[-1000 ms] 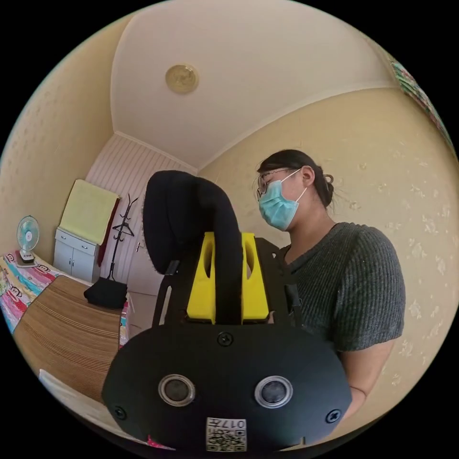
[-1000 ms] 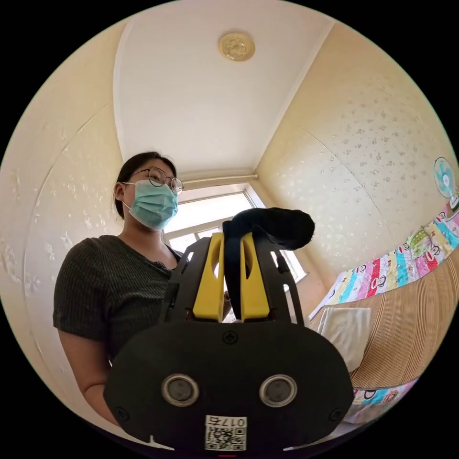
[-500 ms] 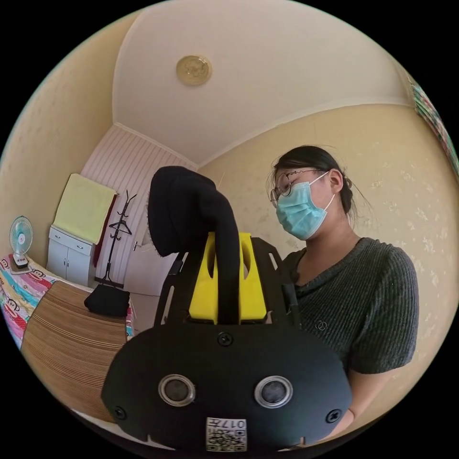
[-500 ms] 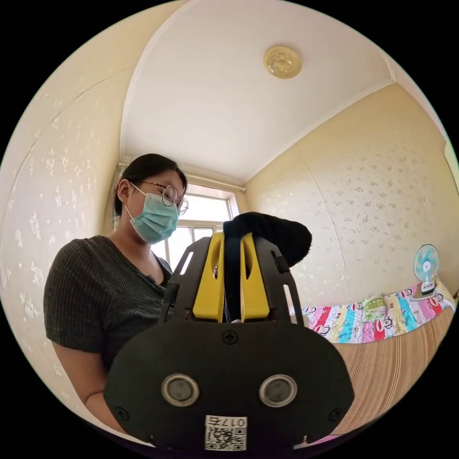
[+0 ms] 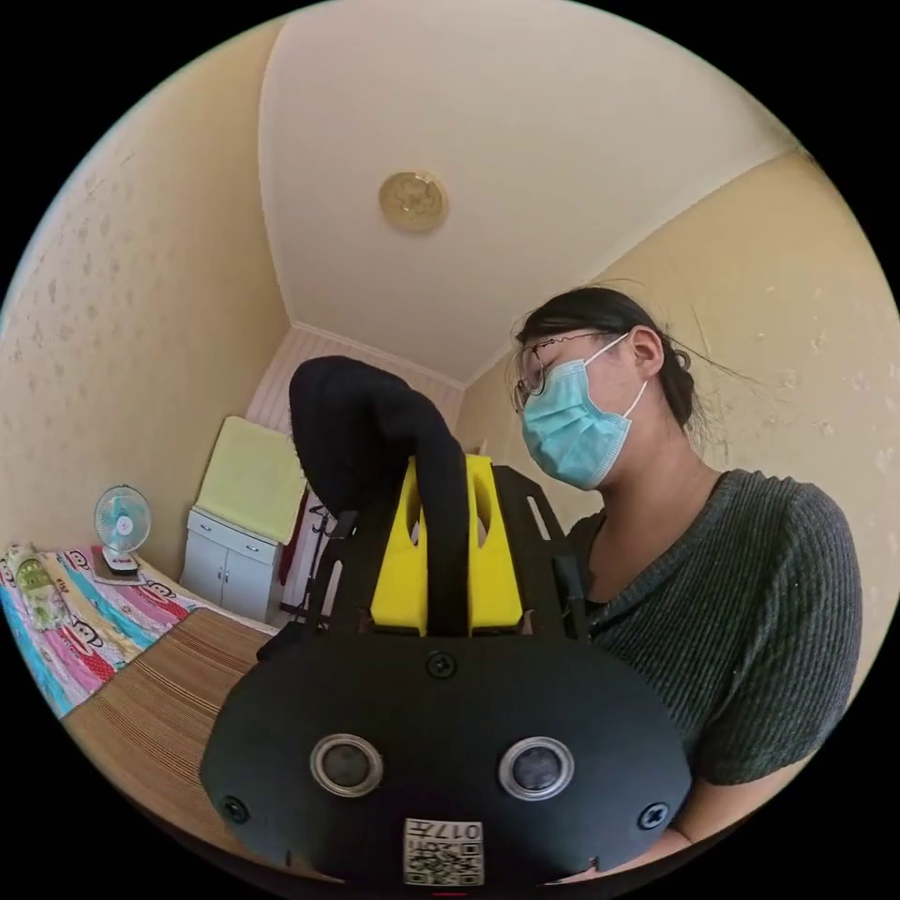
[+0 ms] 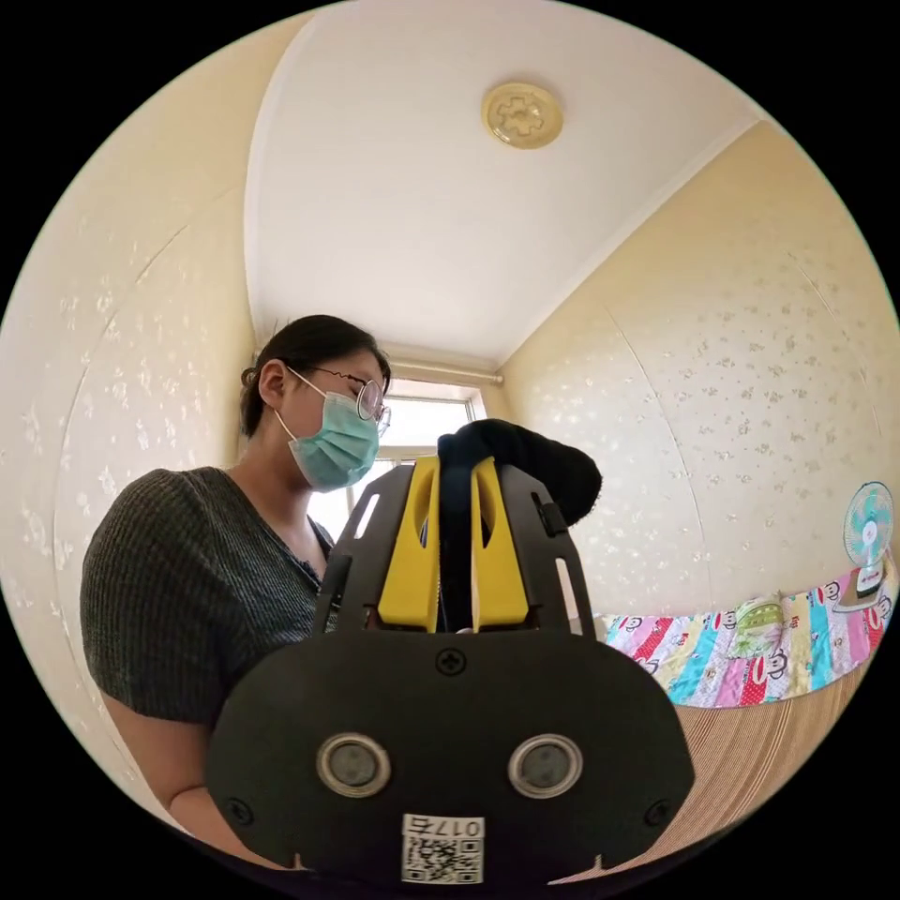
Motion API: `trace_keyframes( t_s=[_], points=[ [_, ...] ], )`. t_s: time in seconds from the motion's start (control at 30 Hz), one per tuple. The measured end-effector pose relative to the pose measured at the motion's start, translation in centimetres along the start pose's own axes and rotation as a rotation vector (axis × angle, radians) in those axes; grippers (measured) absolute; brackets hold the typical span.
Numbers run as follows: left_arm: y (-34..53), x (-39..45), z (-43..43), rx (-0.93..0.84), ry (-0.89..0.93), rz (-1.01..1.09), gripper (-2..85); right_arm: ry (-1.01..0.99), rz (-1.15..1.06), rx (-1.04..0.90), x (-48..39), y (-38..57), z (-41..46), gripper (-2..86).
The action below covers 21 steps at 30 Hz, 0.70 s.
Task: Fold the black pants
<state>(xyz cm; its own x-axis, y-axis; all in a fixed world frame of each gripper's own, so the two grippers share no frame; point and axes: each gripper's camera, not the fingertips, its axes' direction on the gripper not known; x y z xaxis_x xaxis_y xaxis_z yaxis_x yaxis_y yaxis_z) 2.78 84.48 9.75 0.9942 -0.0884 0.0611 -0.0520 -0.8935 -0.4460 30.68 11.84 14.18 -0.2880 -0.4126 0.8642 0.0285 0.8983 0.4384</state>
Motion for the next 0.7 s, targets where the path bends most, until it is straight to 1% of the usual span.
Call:
trace_keyframes(
  t_s=[0.03,0.07,0.1,0.13,0.17,0.2,0.23,0.27,0.3,0.33,0.37,0.4,0.43,0.47,0.5,0.57,0.6,0.63,0.67,0.7],
  points=[
    [-0.4,-0.6,1.0,-0.001,-0.100,0.052,5.9,0.011,0.027,-0.012,2.4,-2.0,0.0,1.2],
    [-0.6,-1.1,1.6,0.001,-0.162,0.070,5.8,0.072,0.054,-0.034,4.8,-4.3,0.1,1.3],
    [-1.0,-2.6,2.7,0.027,-0.327,0.073,5.5,0.117,0.069,-0.050,6.0,-5.4,0.4,1.4],
    [-1.6,-4.9,4.0,0.059,-0.510,0.054,5.3,0.209,0.090,-0.104,8.5,-8.0,1.5,1.6],
    [-2.0,-6.5,4.9,0.064,-0.581,0.054,5.2,0.284,0.082,-0.164,11.4,-10.6,3.2,1.9],
    [-3.1,-10.5,6.6,0.058,-0.697,0.073,5.0,0.318,0.081,-0.190,13.1,-11.8,4.3,2.2],
    [-4.6,-15.7,8.4,0.033,-0.808,0.109,5.0,0.376,0.118,-0.231,17.6,-14.4,6.5,2.8],
    [-5.4,-18.8,9.1,0.014,-0.863,0.118,5.2,0.413,0.181,-0.258,23.1,-16.7,8.8,3.9],
    [-7.0,-26.0,9.8,-0.022,-0.970,0.079,5.5,0.436,0.212,-0.269,26.2,-17.8,10.0,4.4],
    [-8.3,-33.3,9.3,-0.052,-1.042,-0.012,6.5,0.496,0.270,-0.295,32.6,-19.4,12.4,5.6],
    [-8.7,-36.9,8.7,-0.068,-1.050,-0.074,7.0,0.561,0.337,-0.358,38.7,-20.3,14.6,6.3],
    [-8.5,-43.7,6.8,-0.079,-1.025,-0.280,8.1,0.602,0.366,-0.414,41.5,-20.5,15.8,6.4],
    [-6.7,-49.2,4.5,-0.060,-0.974,-0.516,10.5,0.704,0.445,-0.534,45.6,-20.2,17.4,6.2],
    [-5.3,-51.0,3.5,-0.042,-0.953,-0.590,12.3,0.742,0.474,-0.610,47.8,-19.4,18.3,5.6],
    [-2.3,-53.4,1.9,-0.036,-0.959,-0.665,14.0,0.730,0.456,-0.626,48.3,-18.8,18.5,5.3],
    [2.5,-55.4,0.2,-0.166,-1.048,-0.691,12.9,0.656,0.374,-0.721,48.8,-14.4,18.4,4.5],
    [6.3,-56.1,-0.6,-0.280,-1.100,-0.683,10.9,0.645,0.375,-0.766,49.0,-12.8,18.2,4.4],
    [10.6,-56.8,-1.5,-0.393,-1.136,-0.717,10.1,0.636,0.410,-0.875,49.8,-9.1,17.6,4.3],
    [13.0,-57.2,-2.0,-0.449,-1.147,-0.753,9.8,0.631,0.469,-0.999,50.6,-5.0,16.9,4.5],
    [17.9,-58.2,-2.9,-0.554,-1.139,-0.847,10.7,0.626,0.505,-1.064,51.0,-2.8,16.4,4.6]
  ],
)
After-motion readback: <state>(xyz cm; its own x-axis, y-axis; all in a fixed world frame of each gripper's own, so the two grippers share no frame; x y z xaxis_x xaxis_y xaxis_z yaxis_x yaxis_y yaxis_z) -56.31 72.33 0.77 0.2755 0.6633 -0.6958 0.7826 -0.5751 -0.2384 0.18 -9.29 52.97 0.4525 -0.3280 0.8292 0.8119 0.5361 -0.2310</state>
